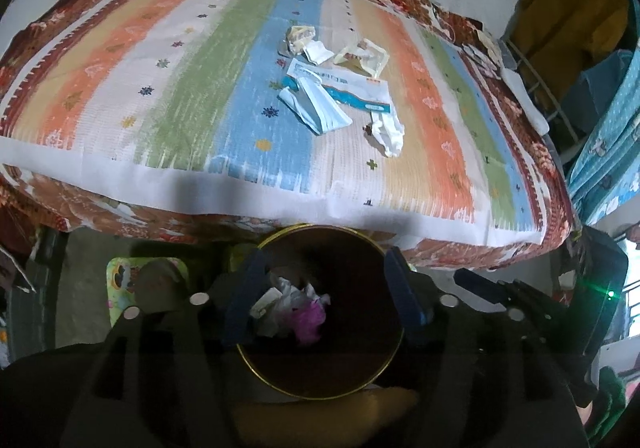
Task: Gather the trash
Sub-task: 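Open both tools over the bin to drop the medicine box and pink bag, then move both open tools from the bin toward the blue mask and white bag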
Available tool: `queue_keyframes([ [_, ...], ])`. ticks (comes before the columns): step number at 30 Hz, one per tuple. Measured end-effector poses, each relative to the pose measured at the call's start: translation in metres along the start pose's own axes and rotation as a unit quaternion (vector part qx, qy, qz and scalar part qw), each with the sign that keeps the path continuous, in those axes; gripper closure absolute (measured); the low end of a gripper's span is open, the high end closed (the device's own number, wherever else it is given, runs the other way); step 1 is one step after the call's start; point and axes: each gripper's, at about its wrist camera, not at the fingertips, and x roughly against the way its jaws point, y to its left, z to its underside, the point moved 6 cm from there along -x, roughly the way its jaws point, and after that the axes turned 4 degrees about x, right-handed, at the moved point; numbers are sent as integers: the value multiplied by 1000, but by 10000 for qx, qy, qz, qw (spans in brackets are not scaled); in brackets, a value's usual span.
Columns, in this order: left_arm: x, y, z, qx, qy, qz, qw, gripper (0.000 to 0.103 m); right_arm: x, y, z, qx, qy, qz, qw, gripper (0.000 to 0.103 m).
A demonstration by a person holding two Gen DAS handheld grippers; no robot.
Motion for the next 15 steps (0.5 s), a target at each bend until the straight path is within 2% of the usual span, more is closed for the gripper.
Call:
queue_keyframes([
  [3, 0, 3, -8, 54, -77, -61, 9999, 33, 5, -6, -7, -114, -119, -34, 9999, 48],
  [7, 0, 4, -19, 74, -202, -127, 9997, 21, 9, -12, -17, -187, -228, -61, 9995, 46],
  [12, 0, 2, -35, 14, -303, -216, 9993, 7, 17, -20, -37, -154, -375, 10, 9992, 34],
  [15, -4, 3, -46, 76, -259, -198, 9994, 6, 17, -26, -47, -172, -379, -6, 9991, 28],
])
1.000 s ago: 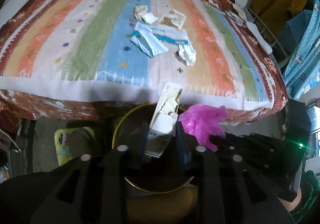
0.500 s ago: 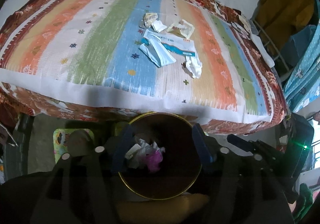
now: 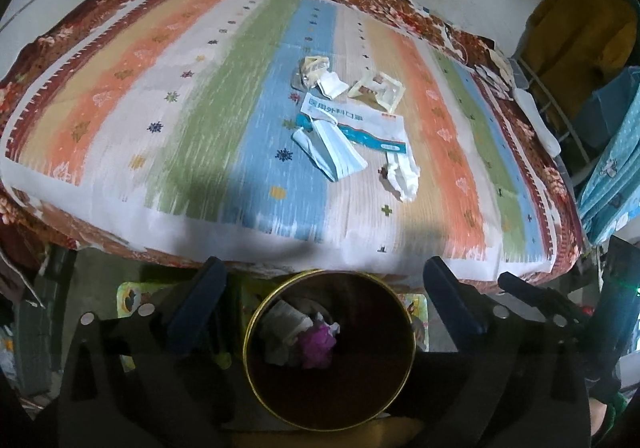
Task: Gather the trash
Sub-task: 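Move both open tools from the bin toward the blue mask and white bag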
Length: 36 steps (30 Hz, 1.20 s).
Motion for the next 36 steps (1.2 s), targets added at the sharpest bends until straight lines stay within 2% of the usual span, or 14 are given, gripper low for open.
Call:
queue_keyframes([
  [9, -26, 9, -26, 451, 400, 63, 9982, 6, -10, -20, -39, -52, -10, 177, 9998, 9],
  [16, -32, 10, -46, 451, 279, -159, 9985, 6, -20, -33, -64, -92, -11, 251, 9996, 9],
  [25, -72, 9, -76, 482, 603, -211, 9968, 6, -42, -45, -87, -183, 90, 184, 9996, 9],
  [31, -97, 6, -90, 489, 741, -75, 9960, 7, -66, -56, -98, -392, 298, 21, 9988, 10],
  [34, -110, 5, -93, 466, 818, -28, 9956, 7, -82, -62, -102, -508, 433, -34, 9978, 12],
  [36, -120, 2, -94, 364, 884, -40, 9954, 9, -91, -65, -104, -542, 508, -71, 9972, 19],
])
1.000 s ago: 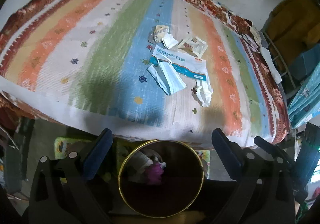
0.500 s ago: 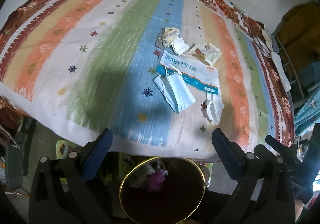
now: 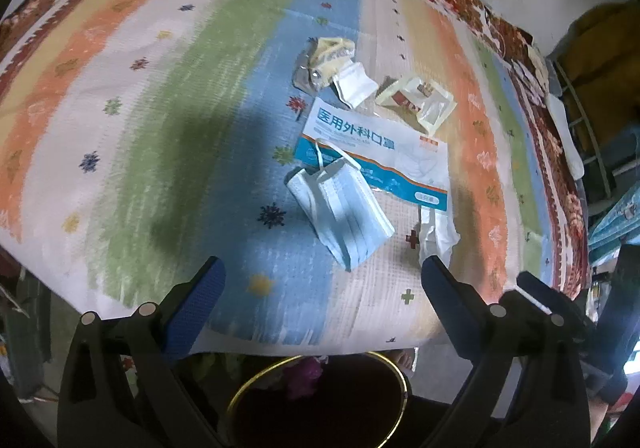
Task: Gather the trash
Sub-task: 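Move both open tools from the bin toward the blue mask and white bag, then grasp the blue face mask with the left tool while the right tool grasps the white plastic bag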
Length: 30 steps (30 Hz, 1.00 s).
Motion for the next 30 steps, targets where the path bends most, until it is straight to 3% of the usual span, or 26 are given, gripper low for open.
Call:
queue_keyframes([
  [5, -16, -2, -3, -92, 129, -19, 9999, 15, -24, -6, -5, 40, 217, 57, 9997, 27],
  [20, -64, 19, -22, 370, 397, 261, 9982, 43, -77, -30, -19, -106, 561, 422, 9975, 50],
  [25, -77, 16, -22, 297, 500, 303, 9978, 65, -93, -39, -21, -212, 651, 448, 9966, 67],
  [28, -80, 11, -21, 114, 439, 237, 9987, 71, -96, -37, -22, -160, 633, 476, 9967, 77],
  [30, -81, 9, -22, 47, 431, 194, 9989, 81, -97, -35, -22, -125, 663, 474, 9966, 91],
])
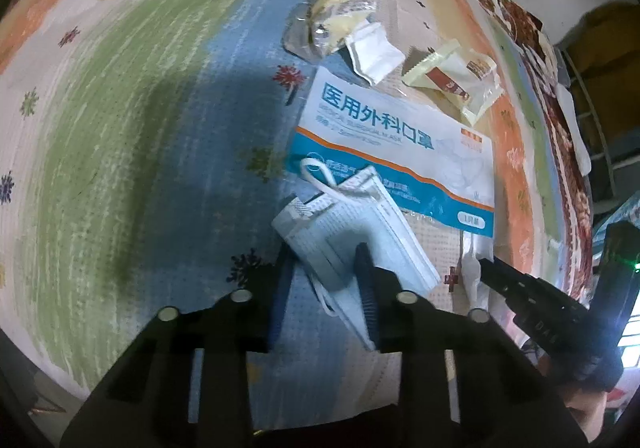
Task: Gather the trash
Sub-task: 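Grasp the blue face mask with the left tool while the right tool grasps the white plastic bag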
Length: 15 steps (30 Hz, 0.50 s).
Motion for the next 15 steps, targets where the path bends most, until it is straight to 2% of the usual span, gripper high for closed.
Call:
queue_keyframes([
  [2, 2, -3, 0, -7, 24, 42, 10000, 89, 2, 2, 1, 48, 34, -23, 10000, 97],
  [5, 10, -6, -1, -55, -8, -86, 9999, 93, 7, 1, 1, 73, -4, 9, 10000, 98],
  [6, 15, -9, -2, -33, -21, -16, 10000, 95, 9, 0, 1, 49, 0, 6, 10000, 99],
  [11, 37, -23, -5, -60, -164, 121, 9998, 97, 23, -4, 2, -81, -78, -30, 9999, 99],
  [15, 55, -33, -4, -284, -359, 113, 9989, 97, 41, -4, 3, -22, -265, 18, 9996, 100],
])
